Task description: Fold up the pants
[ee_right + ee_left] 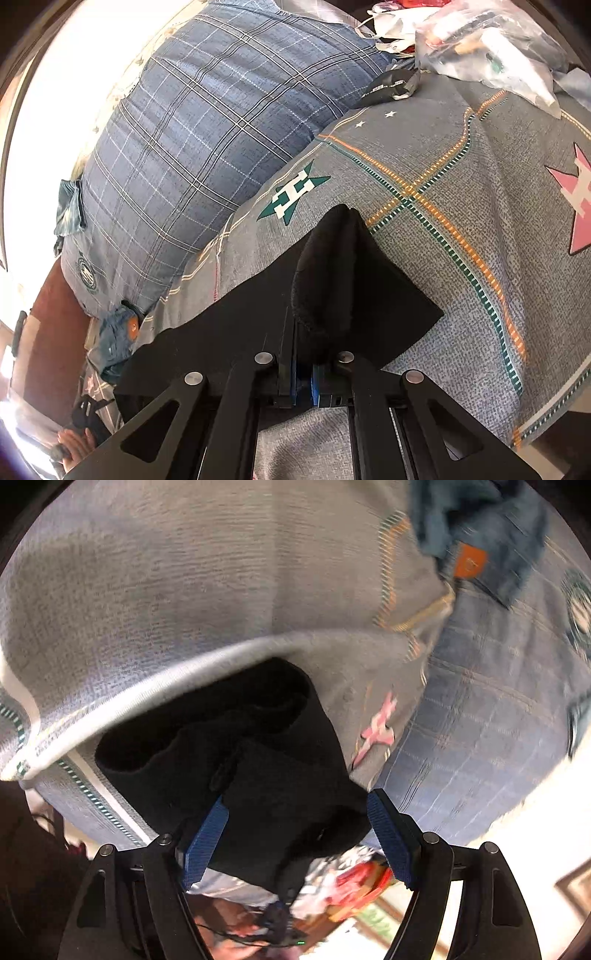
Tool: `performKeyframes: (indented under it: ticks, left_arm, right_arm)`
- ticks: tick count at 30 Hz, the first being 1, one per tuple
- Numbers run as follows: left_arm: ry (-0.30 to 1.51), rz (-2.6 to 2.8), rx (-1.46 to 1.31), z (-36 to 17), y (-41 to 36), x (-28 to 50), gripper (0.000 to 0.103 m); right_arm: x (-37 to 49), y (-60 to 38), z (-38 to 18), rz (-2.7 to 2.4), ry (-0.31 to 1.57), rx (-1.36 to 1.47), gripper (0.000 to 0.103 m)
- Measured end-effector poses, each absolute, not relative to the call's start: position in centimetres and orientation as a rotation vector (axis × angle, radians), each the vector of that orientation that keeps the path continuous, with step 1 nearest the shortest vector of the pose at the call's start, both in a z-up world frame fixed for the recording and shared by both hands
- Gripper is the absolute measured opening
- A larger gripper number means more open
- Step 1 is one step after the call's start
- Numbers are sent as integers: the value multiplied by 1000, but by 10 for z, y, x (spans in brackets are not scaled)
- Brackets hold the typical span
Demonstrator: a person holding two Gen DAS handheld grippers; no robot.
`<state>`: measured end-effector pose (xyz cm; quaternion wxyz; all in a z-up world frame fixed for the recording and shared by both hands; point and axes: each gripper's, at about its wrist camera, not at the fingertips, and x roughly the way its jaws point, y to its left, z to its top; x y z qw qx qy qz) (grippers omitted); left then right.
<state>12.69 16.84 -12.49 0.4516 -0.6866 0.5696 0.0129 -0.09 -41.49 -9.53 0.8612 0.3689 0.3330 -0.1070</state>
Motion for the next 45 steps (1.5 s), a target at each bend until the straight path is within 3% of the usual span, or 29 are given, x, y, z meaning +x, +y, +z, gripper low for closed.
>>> performKeyframes:
  ticks: [4, 7, 9, 11, 15, 21, 25, 30, 34, 35, 37, 39, 41, 43, 44, 45]
  left_arm:
    - [1450, 83, -1752, -134, 174, 131, 75]
    - [1534, 110, -1641, -127, 167, 139, 59]
    - [1553, 94, -1611, -124, 160, 142, 39]
    - [1553, 60, -1590, -121, 155, 142, 25]
    - [1529, 2, -1521, -105, 145, 136, 15]
    - [1297, -148, -1355, -20, 147, 152, 14]
    - [1206, -191, -1035, 22, 136, 146, 14]
    - [1332, -224, -900, -34, 131, 109, 14]
    - [1364, -249, -1120, -79, 153, 90, 18]
    - [1351, -257, -1142, -79, 156, 88, 20]
    - [1301, -269, -1139, -69, 160, 85, 36]
    - [1239, -282, -1129, -57, 163, 83, 70]
    - [1191, -300, -1134, -49, 162, 83, 77]
    - [1203, -321, -1124, -51, 157, 82, 77]
    - [1224, -316, -1103, -54, 150, 88, 70]
    - [1245, -310, -1079, -59, 146, 91, 45]
  right_arm:
    - [0, -416, -98, -227, 703, 783, 4]
    - [0, -415, -100, -230, 705, 783, 4]
    - [0, -415, -100, -232, 703, 786, 4]
    - [-1, -414, -99, -229, 698, 786, 4]
    - [-2, -412, -93, -209, 690, 754, 4]
    - [6, -418, -48, -141, 589, 732, 4]
    - [3, -414, -23, -116, 540, 662, 4]
    - [-16, -417, -61, -188, 663, 634, 4]
    - [-26, -432, -94, -221, 713, 741, 4]
    - [-27, -433, -96, -222, 711, 752, 5]
    - [-26, -433, -96, -219, 710, 762, 9]
    - [-24, -434, -96, -224, 714, 766, 9]
    - [-25, -435, -97, -220, 718, 787, 10]
    - [-24, -438, -101, -224, 723, 812, 10]
    - [-23, -440, -104, -227, 728, 822, 10]
    - [-21, -442, -106, -227, 734, 828, 10]
